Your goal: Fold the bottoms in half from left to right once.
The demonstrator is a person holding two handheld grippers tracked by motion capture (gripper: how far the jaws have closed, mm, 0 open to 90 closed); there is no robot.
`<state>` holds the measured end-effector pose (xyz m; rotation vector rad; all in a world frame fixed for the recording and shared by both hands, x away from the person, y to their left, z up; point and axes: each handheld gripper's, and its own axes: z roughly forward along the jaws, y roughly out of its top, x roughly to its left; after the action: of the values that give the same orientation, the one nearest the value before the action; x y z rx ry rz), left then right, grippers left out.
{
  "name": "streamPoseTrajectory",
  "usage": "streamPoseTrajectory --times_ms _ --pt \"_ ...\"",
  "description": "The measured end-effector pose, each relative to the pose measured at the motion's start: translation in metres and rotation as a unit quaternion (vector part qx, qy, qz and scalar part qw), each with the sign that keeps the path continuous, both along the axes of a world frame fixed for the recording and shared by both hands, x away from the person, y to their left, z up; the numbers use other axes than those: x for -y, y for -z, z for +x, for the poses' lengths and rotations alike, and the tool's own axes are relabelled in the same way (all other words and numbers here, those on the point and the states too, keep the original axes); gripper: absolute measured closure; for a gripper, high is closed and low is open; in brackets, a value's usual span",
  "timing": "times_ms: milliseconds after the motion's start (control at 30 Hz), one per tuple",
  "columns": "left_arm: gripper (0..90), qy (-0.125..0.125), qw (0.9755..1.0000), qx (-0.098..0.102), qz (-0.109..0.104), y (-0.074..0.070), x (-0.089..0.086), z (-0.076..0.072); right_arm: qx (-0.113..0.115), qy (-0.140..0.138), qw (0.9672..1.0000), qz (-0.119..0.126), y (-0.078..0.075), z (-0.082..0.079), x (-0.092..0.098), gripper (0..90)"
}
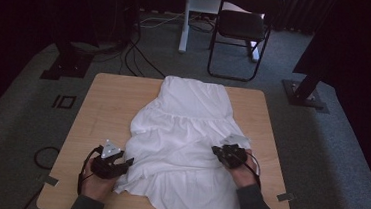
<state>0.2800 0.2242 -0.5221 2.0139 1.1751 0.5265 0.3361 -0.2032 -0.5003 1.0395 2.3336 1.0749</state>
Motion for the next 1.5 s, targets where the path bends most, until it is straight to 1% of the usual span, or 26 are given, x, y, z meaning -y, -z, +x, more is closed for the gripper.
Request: streamPoseTrajectory --times_ms 133,167,267,300,333,367,400,467,500,533,633,700,733,767,900,967,1033,1100,1200,1233,1267,1333,1367,1400,1433,1500 --pt "49.2 -0.010 0.9999 0.006 -0.003 -0.003 -0.007 -0.008 0.018 0.004 0.9992 0.036 -0.008 -0.041 0.044 88.9" --pt "49.2 -0.012 0.9999 0.006 -0.001 -0.003 -0.008 -0.009 0.023 0.008 0.9987 0.045 -0.008 -0.052 0.055 88.8" --pt "49.2 -0.018 0.9998 0.003 0.001 -0.002 -0.011 -0.010 0.040 0.025 0.9973 0.055 -0.002 -0.083 0.085 88.8" --pt "49.1 -0.020 0.9998 0.003 0.000 -0.003 -0.011 -0.011 0.039 0.033 0.9969 0.061 0.001 -0.091 0.094 88.8" --pt "49.1 -0.020 0.9998 0.003 0.000 -0.003 -0.011 -0.011 0.039 0.033 0.9969 0.061 0.001 -0.091 0.094 88.8" --pt "49.1 -0.016 0.9999 0.004 0.000 -0.004 -0.010 -0.013 0.035 0.042 0.9966 0.062 0.006 -0.099 0.103 88.9" --pt "49.1 -0.015 0.9999 0.004 -0.001 -0.004 -0.010 -0.014 0.015 0.066 0.9961 0.056 0.019 -0.115 0.120 88.9" --pt "48.2 -0.010 1.0000 0.001 0.000 -0.005 -0.008 -0.017 -0.004 0.078 0.9958 0.047 0.029 -0.121 0.129 86.7" --pt "48.1 -0.005 1.0000 -0.002 -0.001 -0.006 -0.006 -0.020 -0.020 0.085 0.9950 0.050 0.035 -0.123 0.133 81.5" --pt "48.0 0.001 1.0000 -0.002 -0.001 -0.006 -0.004 -0.022 -0.028 0.091 0.9941 0.052 0.039 -0.123 0.135 72.8" --pt "46.7 0.032 0.9995 -0.007 0.007 -0.006 0.006 -0.035 -0.020 0.101 0.9930 0.059 0.040 -0.121 0.134 57.0" --pt "45.6 0.059 0.9980 -0.009 0.022 -0.002 0.015 -0.045 -0.017 0.096 0.9928 0.070 0.038 -0.117 0.129 51.5" --pt "44.3 0.059 0.9980 -0.009 0.022 -0.002 0.015 -0.045 -0.017 0.096 0.9928 0.070 0.038 -0.117 0.129 51.5" --pt "44.3 0.075 0.9967 -0.011 0.029 0.001 0.019 -0.052 -0.015 0.092 0.9930 0.071 0.037 -0.113 0.125 48.9" --pt "41.1 0.096 0.9950 -0.025 0.015 0.010 0.019 -0.063 -0.021 0.087 0.9943 0.058 0.041 -0.101 0.110 44.6" --pt "38.0 0.101 0.9943 -0.033 0.015 0.014 0.017 -0.067 -0.023 0.088 0.9942 0.057 0.043 -0.096 0.107 43.4" --pt "35.6 0.100 0.9942 -0.040 0.008 0.018 0.016 -0.068 -0.028 0.091 0.9934 0.063 0.046 -0.092 0.106 43.3" --pt "35.3 0.096 0.9942 -0.048 0.010 0.022 0.018 -0.066 -0.031 0.094 0.9923 0.075 0.047 -0.088 0.107 43.2" --pt "36.8 0.087 0.9942 -0.053 0.036 0.031 0.025 -0.062 -0.034 0.089 0.9916 0.088 0.049 -0.082 0.107 44.0" --pt "41.5 0.075 0.9956 -0.047 0.032 0.032 0.026 -0.060 -0.036 0.089 0.9912 0.090 0.049 -0.080 0.107 44.5" --pt "48.8 0.067 0.9965 -0.046 0.020 0.033 0.024 -0.057 -0.039 0.090 0.9908 0.094 0.050 -0.078 0.107 44.9" --pt "67.3 0.049 0.9974 -0.052 -0.006 0.032 0.020 -0.051 -0.044 0.089 0.9902 0.098 0.052 -0.074 0.106 48.0" --pt "77.9 0.049 0.9973 -0.051 -0.017 0.031 0.017 -0.049 -0.049 0.086 0.9901 0.100 0.052 -0.073 0.105 53.0" --pt "85.9 0.048 0.9973 -0.049 -0.026 0.029 0.015 -0.048 -0.053 0.076 0.9904 0.103 0.052 -0.073 0.104 61.6" --pt "87.1 0.044 0.9976 -0.041 -0.033 0.026 0.012 -0.049 -0.054 0.066 0.9908 0.106 0.051 -0.074 0.104 71.3" --pt "88.0 0.033 0.9985 -0.019 -0.039 0.018 0.005 -0.053 -0.045 0.057 0.9920 0.103 0.046 -0.080 0.106 83.0"
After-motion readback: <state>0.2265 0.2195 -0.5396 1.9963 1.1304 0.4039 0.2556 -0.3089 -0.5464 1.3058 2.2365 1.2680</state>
